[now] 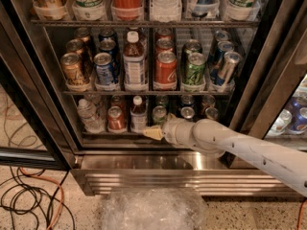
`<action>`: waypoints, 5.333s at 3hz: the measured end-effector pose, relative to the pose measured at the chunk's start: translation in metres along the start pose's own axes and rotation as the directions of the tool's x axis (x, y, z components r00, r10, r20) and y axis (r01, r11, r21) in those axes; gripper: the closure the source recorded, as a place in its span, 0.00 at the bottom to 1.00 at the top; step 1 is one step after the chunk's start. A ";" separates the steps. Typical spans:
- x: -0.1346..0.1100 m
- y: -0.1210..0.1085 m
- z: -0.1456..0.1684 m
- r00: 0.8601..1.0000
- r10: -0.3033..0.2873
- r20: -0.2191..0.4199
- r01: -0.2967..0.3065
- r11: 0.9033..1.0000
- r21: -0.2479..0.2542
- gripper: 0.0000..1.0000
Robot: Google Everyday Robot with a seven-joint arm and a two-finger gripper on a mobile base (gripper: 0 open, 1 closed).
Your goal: Pick green can from bottom shelf of fridge
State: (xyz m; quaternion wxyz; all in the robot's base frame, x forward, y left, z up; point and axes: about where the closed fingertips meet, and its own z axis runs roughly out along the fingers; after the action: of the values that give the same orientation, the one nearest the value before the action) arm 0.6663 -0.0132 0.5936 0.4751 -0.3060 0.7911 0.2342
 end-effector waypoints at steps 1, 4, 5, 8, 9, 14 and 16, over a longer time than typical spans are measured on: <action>0.000 -0.002 -0.001 1.000 -0.001 0.001 0.001 1.000 0.001 0.58; -0.001 -0.004 -0.002 1.000 -0.001 0.001 0.001 1.000 -0.002 1.00; -0.028 -0.010 0.000 0.998 -0.026 0.056 0.027 1.000 -0.001 1.00; -0.085 -0.034 -0.023 0.989 -0.034 0.146 0.034 0.999 -0.003 1.00; -0.073 -0.029 -0.044 0.997 0.012 0.078 -0.006 0.997 -0.076 1.00; -0.055 -0.026 -0.167 0.989 0.122 -0.085 -0.131 0.985 -0.115 1.00; -0.058 0.001 -0.217 0.978 0.196 -0.065 -0.205 0.960 -0.192 1.00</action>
Offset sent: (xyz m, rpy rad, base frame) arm -0.0107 -0.0081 -0.0423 -0.0711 0.0093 -0.0760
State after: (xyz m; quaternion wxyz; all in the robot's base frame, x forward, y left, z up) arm 0.5548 -0.1407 0.7411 0.3980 -0.2751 0.8014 0.3517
